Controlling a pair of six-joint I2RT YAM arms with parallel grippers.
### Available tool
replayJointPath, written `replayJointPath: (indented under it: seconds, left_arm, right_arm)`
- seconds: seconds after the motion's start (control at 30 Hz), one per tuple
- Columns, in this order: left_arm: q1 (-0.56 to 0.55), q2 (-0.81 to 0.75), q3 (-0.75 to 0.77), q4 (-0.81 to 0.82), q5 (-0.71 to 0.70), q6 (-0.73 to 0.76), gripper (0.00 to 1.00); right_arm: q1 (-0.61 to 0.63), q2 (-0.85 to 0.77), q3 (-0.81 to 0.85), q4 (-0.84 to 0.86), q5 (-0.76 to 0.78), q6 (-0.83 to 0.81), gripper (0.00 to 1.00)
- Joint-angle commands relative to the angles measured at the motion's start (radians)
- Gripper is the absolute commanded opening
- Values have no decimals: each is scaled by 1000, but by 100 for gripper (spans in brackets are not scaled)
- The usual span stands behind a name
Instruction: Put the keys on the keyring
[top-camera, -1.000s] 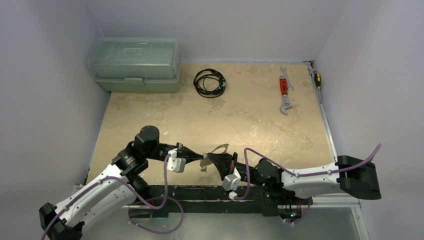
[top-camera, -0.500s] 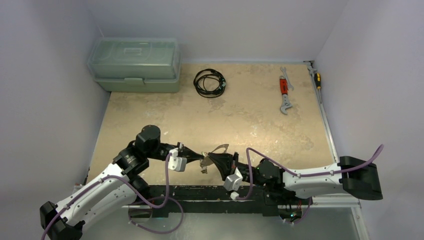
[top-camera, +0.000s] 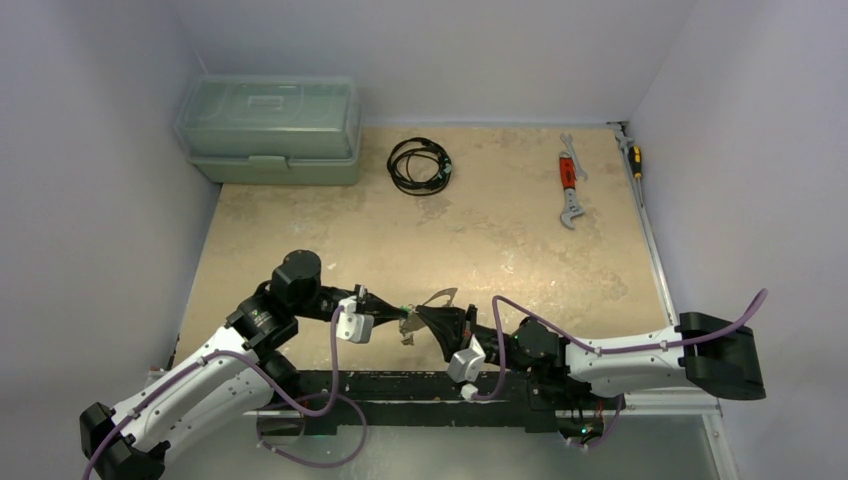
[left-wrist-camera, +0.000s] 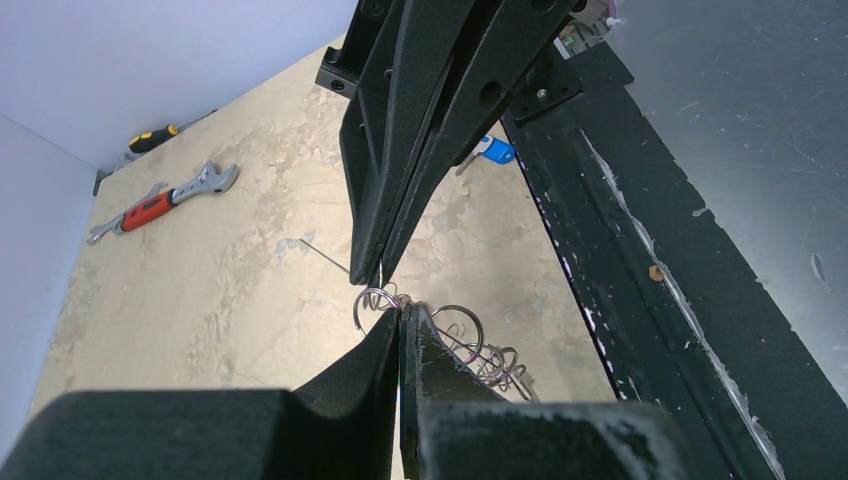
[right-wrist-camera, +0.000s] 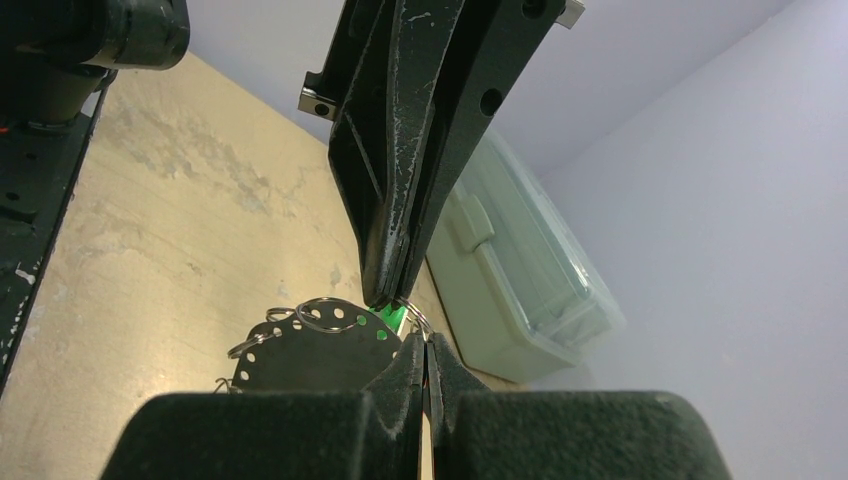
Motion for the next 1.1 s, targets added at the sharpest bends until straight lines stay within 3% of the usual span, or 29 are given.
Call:
replayJointPath:
  seconds: [0.0,1.07]
  left_arm:
    - [6,-1,31,-2,40,13,0]
    - [10,-13,58,-61,-20,36,0]
  right_arm:
    - [10,-24,33,64,5,-14,0]
    - [59,-73,20,56,-5,-47,0]
